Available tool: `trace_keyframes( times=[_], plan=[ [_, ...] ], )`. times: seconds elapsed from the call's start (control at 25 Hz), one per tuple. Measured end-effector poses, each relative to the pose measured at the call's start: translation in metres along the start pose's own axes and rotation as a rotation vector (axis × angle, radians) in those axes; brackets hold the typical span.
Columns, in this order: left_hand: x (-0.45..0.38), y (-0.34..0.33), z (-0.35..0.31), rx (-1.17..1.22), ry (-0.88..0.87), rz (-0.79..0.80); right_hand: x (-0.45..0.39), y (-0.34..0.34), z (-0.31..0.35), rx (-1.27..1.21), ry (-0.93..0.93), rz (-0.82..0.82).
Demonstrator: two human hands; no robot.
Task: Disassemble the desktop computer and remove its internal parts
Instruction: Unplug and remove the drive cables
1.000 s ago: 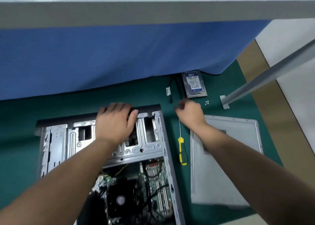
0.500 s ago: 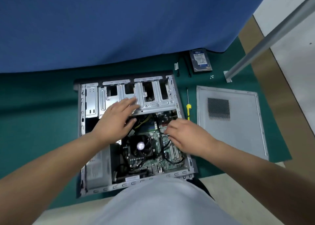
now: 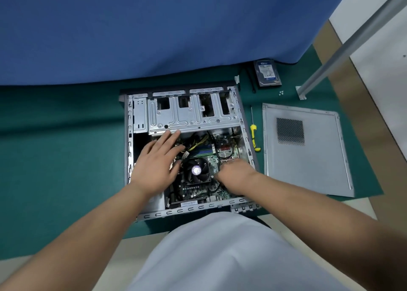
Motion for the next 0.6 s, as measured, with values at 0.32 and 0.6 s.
trace_keyframes(
  times=[0.32,0.6],
  plan=[
    [0.003,0.008,-0.008,0.145,-0.066,-0.039,0.009,0.050,-0.036,-0.723,0.010,-0.132],
    [0.005,0.005,-0.025,0.256,0.038,-0.010,0.006,0.087,-0.059,-1.103,-0.038,-0.362]
  ],
)
Point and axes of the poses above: each hand's wrist, its own x-axis away from the middle knuckle, its own y-axis out of the back of the hand, z = x × y, the point moved 10 cm from there along -x, towards the middle knuckle, and after that the axes turned 14 degrees about -y, right-handed, at the moved point
